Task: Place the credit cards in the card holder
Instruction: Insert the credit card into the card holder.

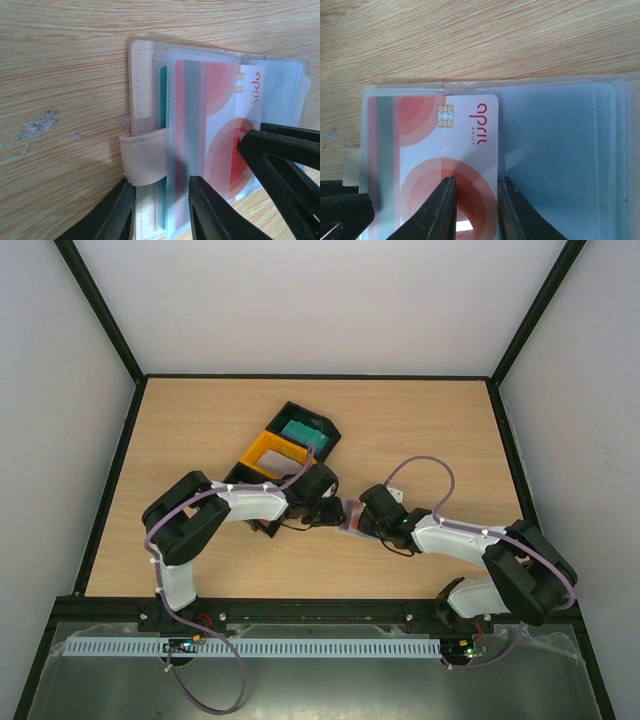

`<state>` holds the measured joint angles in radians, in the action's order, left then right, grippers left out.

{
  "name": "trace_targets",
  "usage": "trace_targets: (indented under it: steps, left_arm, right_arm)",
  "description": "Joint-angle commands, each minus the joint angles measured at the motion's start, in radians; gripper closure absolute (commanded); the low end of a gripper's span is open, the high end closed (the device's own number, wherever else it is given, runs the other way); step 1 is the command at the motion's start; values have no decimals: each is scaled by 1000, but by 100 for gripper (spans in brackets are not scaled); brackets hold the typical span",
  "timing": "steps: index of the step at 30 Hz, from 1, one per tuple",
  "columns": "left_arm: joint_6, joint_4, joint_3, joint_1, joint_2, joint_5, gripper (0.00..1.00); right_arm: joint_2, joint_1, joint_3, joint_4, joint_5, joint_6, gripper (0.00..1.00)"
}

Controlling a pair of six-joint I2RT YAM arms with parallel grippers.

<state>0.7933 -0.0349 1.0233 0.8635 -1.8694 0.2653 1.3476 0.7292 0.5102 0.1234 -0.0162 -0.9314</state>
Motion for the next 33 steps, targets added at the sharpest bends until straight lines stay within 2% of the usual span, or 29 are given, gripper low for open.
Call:
trace_targets:
  steps: [1,13,21,24,28,33]
  left_arm:
    - [-13,-26,16,2,-34,6,69]
    - [-22,-27,14,13,-47,11,70]
    - [-19,-23,9,17,-43,12,70]
    - [-17,-24,9,16,-40,11,70]
    - [-27,-41,14,17,-16,-11,68]
    - [-66,-90,30,17,57,-48,59]
  right_arm:
    - [28,-2,18,-8,45,46,79]
    - [55,-2,41,-95,149,101,81]
    - [45,-2,36,-128,217,12,80]
    - [31,-3,40,-96,171,-7,77]
    - [-21,-1,67,11,54,-2,68]
    - [-111,-2,110,189,-113,11,55]
